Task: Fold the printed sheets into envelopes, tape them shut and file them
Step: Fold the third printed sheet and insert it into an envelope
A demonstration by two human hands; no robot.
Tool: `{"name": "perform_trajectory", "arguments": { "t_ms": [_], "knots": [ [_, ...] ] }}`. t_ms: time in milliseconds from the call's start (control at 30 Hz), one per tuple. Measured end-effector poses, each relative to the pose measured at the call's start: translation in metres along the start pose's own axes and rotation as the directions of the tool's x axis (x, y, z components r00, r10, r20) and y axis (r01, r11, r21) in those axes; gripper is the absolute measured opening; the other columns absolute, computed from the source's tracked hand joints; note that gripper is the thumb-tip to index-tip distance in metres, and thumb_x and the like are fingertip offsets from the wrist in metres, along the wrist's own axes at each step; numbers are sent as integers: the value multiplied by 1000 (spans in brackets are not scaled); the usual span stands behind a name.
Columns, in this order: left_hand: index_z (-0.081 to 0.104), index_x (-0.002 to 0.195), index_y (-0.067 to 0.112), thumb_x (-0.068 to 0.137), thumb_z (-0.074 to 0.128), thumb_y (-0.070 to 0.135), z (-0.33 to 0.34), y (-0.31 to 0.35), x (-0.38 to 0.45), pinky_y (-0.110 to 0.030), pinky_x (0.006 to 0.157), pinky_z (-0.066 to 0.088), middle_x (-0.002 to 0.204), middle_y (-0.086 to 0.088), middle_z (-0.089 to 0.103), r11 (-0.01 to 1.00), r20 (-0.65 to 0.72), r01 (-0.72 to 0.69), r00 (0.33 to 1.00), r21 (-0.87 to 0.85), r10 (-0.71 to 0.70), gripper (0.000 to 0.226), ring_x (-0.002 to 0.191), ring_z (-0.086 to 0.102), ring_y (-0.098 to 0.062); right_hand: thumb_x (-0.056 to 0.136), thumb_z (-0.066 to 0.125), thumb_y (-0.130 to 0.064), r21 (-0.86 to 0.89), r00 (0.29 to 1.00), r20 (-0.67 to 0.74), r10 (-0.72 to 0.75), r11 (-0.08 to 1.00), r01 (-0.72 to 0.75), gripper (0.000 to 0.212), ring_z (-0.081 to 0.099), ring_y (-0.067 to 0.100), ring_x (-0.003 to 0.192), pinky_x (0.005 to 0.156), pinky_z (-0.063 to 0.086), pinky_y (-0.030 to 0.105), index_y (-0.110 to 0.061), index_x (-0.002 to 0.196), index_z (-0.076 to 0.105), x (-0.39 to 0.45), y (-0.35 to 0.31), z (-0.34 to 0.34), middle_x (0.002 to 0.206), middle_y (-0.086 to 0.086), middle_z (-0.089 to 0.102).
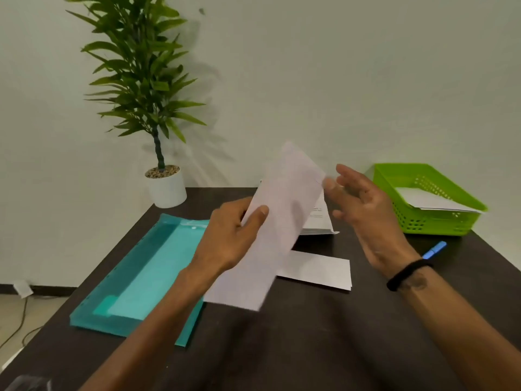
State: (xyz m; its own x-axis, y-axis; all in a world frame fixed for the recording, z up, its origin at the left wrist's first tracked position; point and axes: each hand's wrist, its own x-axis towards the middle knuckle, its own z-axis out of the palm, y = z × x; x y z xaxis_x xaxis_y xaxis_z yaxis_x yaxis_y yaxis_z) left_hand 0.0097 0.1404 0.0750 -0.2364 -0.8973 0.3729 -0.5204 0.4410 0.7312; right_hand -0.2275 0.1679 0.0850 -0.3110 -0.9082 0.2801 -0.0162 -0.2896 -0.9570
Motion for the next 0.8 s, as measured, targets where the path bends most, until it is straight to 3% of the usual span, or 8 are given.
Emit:
{"name": "perform_trajectory", "arguments": {
  "t_ms": [100, 167, 233, 333, 433, 567, 700, 800],
  "knots": [
    [74, 108, 20, 101, 62, 39, 0, 12, -5, -32, 77, 61, 102, -1, 79, 844, 219, 322, 944, -429, -249, 23, 84, 75, -16, 82, 88, -29, -18, 999, -10, 33, 999, -34, 56, 74, 12, 109, 85, 59, 33, -30, 134, 68, 8, 14, -2, 126, -5, 73],
    [75, 105, 15, 99, 66, 33, 8, 12, -12, -31, 72, 61, 99, -7, 80, 735, 346, 437, 893, -518, -287, 21, 78, 75, -19, 86, 84, -12, 71, 996, 3, 84, 994, -84, 44, 76, 22, 106, 79, 60, 36, -23, 127, 71, 10, 26, -4, 117, 2, 78],
    [73, 107, 25, 98, 67, 30, 24, 5, -18, -28, 71, 62, 99, 0, 80, 687, 375, 476, 875, -550, -306, 11, 80, 77, -15, 87, 82, -7, 88, 993, 6, 119, 989, -119, 41, 76, 27, 105, 84, 62, 41, -20, 124, 71, 12, 39, -7, 112, 4, 80],
    [62, 129, 38, 96, 71, 27, 47, -23, -9, -39, 86, 63, 119, -1, 76, 699, 225, 388, 921, -601, -318, 35, 102, 76, -20, 88, 81, -7, 46, 981, 73, 179, 982, -182, 52, 78, 29, 99, 80, 64, 44, -24, 134, 64, 13, 57, -10, 109, 8, 80],
    [56, 139, 33, 93, 74, 12, 57, -50, 10, -43, 86, 61, 120, -12, 74, 683, 118, 268, 959, -680, -259, 54, 110, 73, -28, 89, 79, -6, 66, 955, 144, 258, 961, -270, 60, 78, 34, 97, 87, 63, 52, -27, 140, 56, 14, 78, -13, 110, 11, 80],
    [67, 131, 19, 95, 73, 11, 66, -78, 21, -47, 90, 60, 112, -13, 77, 746, 137, 239, 971, -622, -197, 37, 103, 75, -31, 91, 79, -11, 71, 943, 118, 310, 945, -319, 53, 79, 35, 94, 86, 64, 52, -27, 137, 59, 16, 102, -17, 105, 9, 81],
    [72, 124, 13, 102, 63, 13, 69, -88, 19, -39, 83, 63, 110, -7, 78, 805, 123, 208, 978, -556, -168, 23, 99, 75, -25, 87, 84, -18, -10, 942, 100, 320, 947, -320, 46, 80, 27, 85, 66, 65, 35, -21, 126, 62, 15, 110, -18, 97, 4, 82],
    [72, 123, 12, 99, 66, 11, 62, -86, 15, -39, 84, 64, 112, -3, 78, 848, 151, 185, 980, -496, -125, 25, 100, 76, -24, 83, 87, -18, 21, 951, 48, 306, 951, -308, 41, 80, 26, 86, 66, 64, 32, -11, 116, 63, 13, 111, -18, 95, 6, 82]
  ]
}}
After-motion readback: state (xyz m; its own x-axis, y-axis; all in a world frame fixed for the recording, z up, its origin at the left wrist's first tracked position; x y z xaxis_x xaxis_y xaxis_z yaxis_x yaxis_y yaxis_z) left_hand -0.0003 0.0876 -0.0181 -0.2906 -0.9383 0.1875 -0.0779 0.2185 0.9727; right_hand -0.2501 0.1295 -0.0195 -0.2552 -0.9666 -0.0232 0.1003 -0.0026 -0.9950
